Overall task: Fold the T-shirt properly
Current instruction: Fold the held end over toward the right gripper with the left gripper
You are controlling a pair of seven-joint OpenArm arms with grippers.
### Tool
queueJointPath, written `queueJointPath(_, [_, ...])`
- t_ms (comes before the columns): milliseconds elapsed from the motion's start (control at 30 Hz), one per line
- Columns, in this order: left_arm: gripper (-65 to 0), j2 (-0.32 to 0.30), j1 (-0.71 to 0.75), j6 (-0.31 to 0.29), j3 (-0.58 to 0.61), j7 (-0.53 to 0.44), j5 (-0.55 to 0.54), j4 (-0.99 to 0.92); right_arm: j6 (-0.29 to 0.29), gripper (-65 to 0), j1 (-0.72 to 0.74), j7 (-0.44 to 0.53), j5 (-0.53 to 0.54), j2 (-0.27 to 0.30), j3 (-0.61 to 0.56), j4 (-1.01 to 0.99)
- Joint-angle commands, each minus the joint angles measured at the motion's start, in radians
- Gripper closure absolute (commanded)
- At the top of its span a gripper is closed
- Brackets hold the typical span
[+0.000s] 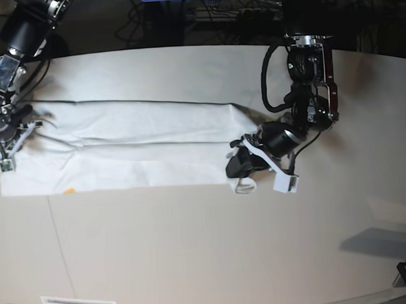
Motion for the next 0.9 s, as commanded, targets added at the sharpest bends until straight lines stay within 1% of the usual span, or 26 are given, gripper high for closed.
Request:
queueJointPath(0, [0.0,0.011,-0.027,0.002,0.021,-0.023,-0.02,0.019,0.012,-0.3,0.004,-0.027,-0.007,0.009,0.001,0.001])
queueJointPath(233, [0.0,0.08,-0.043,0.008,0.133,-0.023,-0.019,0.016,0.012,-0.3,0.004,-0.027,-0.007,0.009,-0.002,0.001])
queueJointPath(433, [0.0,0.126,-0.061,0.008,0.185,-0.023,-0.017,0.004,0.012,-0.3,0.004,-0.027,-0.007,0.009,-0.003,0.001])
queueJointPath(700, [0.0,0.18,-0.096,0.008,0.215,-0.027,-0.017,-0.116,0.012,-0.3,0.004,-0.027,-0.007,0.009,-0.003,0.001])
queueJointPath(867, [0.0,0.189,-0.109,0.008,0.217,-0.027,-0.015,-0.145,0.012,-0.3,0.004,-0.027,-0.007,0.009,-0.002,0.001])
